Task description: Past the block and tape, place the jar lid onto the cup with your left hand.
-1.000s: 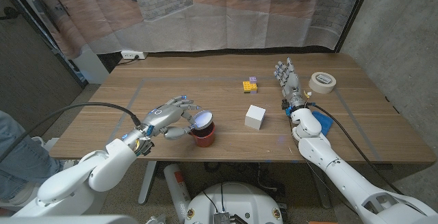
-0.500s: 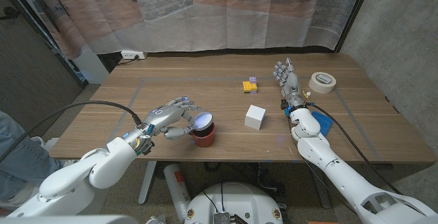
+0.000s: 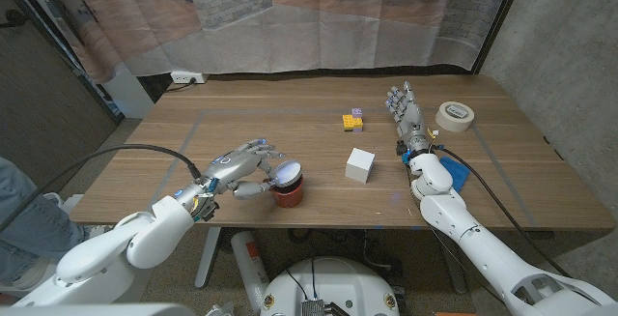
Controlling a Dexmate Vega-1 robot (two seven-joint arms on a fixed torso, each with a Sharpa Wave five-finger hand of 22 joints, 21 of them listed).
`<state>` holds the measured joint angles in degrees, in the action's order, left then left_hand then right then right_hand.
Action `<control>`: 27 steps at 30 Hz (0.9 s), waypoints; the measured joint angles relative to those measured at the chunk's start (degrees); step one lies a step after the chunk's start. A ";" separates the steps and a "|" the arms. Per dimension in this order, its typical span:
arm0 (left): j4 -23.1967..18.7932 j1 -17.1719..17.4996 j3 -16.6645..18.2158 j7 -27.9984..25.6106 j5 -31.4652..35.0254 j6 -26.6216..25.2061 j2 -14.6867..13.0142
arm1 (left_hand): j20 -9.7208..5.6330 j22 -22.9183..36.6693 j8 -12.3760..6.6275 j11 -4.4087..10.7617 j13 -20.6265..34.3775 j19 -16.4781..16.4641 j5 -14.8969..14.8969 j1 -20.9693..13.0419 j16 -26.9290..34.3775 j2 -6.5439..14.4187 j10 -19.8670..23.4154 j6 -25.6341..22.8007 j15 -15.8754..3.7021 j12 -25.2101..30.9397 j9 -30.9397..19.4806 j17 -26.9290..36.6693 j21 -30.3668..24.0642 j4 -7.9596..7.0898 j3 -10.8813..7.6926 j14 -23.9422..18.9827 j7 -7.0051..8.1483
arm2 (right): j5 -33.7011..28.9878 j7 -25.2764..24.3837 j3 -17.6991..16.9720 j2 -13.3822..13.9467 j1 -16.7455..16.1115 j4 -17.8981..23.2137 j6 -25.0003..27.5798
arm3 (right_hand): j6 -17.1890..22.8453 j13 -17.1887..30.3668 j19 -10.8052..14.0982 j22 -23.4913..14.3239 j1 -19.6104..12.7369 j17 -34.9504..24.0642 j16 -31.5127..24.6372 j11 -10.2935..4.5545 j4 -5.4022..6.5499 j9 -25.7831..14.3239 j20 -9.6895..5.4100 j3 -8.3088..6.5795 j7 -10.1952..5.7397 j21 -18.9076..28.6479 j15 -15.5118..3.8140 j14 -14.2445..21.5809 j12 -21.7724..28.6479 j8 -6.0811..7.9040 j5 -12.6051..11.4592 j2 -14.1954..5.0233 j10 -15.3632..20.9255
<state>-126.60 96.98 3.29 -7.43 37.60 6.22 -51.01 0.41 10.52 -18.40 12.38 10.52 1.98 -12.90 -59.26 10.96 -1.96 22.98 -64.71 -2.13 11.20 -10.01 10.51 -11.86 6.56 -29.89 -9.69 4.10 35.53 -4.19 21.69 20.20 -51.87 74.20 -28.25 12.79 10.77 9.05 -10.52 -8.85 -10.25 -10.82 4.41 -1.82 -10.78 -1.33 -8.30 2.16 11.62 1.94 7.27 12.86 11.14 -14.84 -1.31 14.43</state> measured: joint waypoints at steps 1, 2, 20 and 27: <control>-0.01 0.00 -0.04 0.00 -0.07 -0.08 -0.02 | 0.13 0.00 0.00 -0.06 0.00 0.14 0.00 0.10 0.00 -0.05 -0.18 0.00 -0.05 0.00 0.00 0.00 0.00 0.00 0.00 0.18 0.00 | 0.02 0.03 -0.01 0.02 -0.03 0.00 0.00 | 0.00 0.00 0.00 0.00 0.00 0.00 0.00 0.00 0.00 0.00 0.00 0.00 0.00 0.00 0.00 0.00 0.00 0.00 0.00 0.00 0.00; -0.01 0.00 -0.04 0.01 -0.18 -0.18 -0.02 | 0.32 0.00 0.01 -0.09 0.00 0.35 0.00 0.15 0.00 0.00 -0.56 0.00 -0.04 0.00 0.00 0.00 0.00 0.00 0.00 0.69 0.00 | 0.02 0.03 -0.01 0.03 -0.04 0.00 0.00 | 0.00 0.00 0.00 0.00 0.00 0.00 0.00 0.00 0.00 0.00 0.00 0.00 0.00 0.00 0.00 0.00 0.00 0.00 0.00 0.00 0.00; -0.30 -0.37 -0.27 3.74 -4.14 0.11 -1.62 | 3.09 0.56 3.61 -1.19 0.57 5.35 -0.67 9.17 -0.36 -4.28 -7.66 4.26 0.20 -0.62 -2.32 0.56 0.44 -3.11 1.69 6.34 5.26 | 0.56 0.72 -0.11 0.26 -0.16 -0.21 0.16 | 0.32 0.00 0.00 0.00 0.00 0.00 0.00 0.23 0.00 0.00 0.00 0.00 -0.32 0.00 -0.25 0.24 0.00 0.00 0.00 0.00 0.28; -0.10 -0.81 0.24 4.56 -5.70 1.03 -2.28 | 3.59 0.55 3.82 -1.73 0.56 5.85 -0.69 11.02 -0.12 -4.63 -8.31 5.57 -0.08 -0.62 -2.24 0.83 0.44 -4.21 2.33 6.61 5.33 | 0.69 0.75 -0.15 0.32 -0.17 -0.30 0.39 | 0.32 0.00 0.00 0.00 0.00 0.00 0.00 0.00 0.00 0.00 0.00 0.00 -0.32 0.00 -0.32 0.32 0.00 0.00 0.00 0.00 0.63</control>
<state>-126.70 96.17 3.53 -2.87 31.90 7.25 -53.29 4.00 11.08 -14.57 10.65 11.09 7.82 -13.59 -48.24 10.84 -6.59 14.67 -59.14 -2.21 10.58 -12.24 11.35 -11.42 2.35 -27.56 -3.07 9.43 36.22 -3.44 21.54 20.52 -52.04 73.90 -27.86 13.11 10.77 9.05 -10.52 -8.85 -10.25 -10.82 4.41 -1.82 -10.78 -1.33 -8.30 1.84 11.62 1.62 7.59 12.86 11.14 -14.84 -1.31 15.06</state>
